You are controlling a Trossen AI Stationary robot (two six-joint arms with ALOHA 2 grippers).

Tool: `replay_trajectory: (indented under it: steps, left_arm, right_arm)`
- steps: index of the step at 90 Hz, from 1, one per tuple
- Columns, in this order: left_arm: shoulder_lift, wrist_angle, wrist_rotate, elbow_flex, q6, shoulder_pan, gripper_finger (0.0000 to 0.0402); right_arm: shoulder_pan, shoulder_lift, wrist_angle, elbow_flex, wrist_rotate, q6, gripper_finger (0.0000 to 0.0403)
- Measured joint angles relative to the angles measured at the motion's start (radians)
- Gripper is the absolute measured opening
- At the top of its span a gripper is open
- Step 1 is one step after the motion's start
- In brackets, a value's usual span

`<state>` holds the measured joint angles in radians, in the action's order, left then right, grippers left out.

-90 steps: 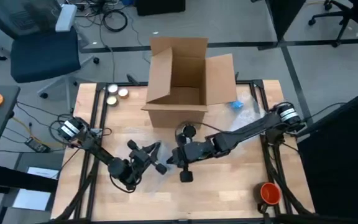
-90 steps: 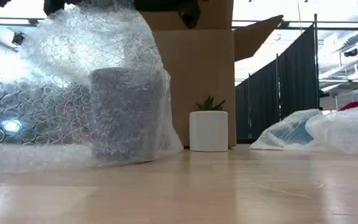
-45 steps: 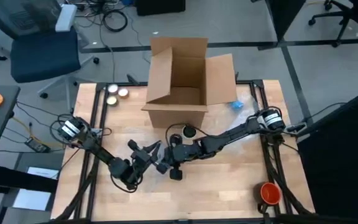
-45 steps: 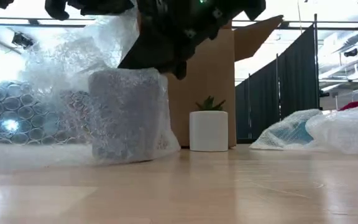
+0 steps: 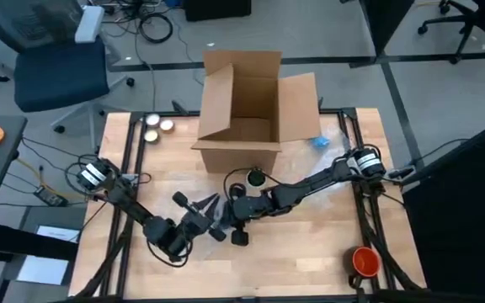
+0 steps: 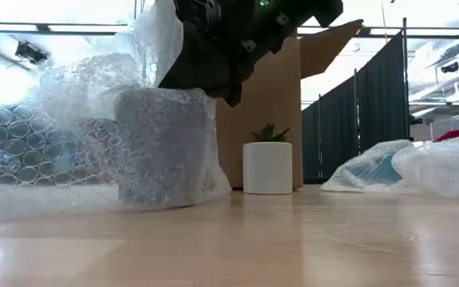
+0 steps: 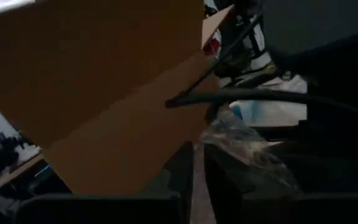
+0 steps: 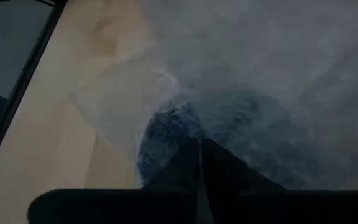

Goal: Wrap mug
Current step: Wrap the blue cup with the transparent bubble wrap

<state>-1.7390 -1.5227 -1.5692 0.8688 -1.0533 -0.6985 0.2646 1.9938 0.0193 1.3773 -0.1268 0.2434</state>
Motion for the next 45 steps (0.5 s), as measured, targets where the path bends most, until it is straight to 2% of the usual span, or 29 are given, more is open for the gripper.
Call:
replay_trajectory:
  steps: [18, 34, 45]
  left_arm:
    - [0.029, 0.02, 0.002, -0.003, -0.016, -0.004, 0.0028]
    - [0.03, 0.034, 0.0, -0.071, -0.015, 0.024, 0.0028]
    - [0.03, 0.025, -0.001, -0.117, 0.067, 0.038, 0.0028]
  right_arm:
    - [0.0, 0.0, 0.0, -0.001, 0.0, 0.0, 0.0]
    - [0.003, 0.0, 0.0, -0.001, 0.0, 0.013, 0.0]
    - [0.003, 0.0, 0.0, -0.001, 0.0, 0.015, 0.0]
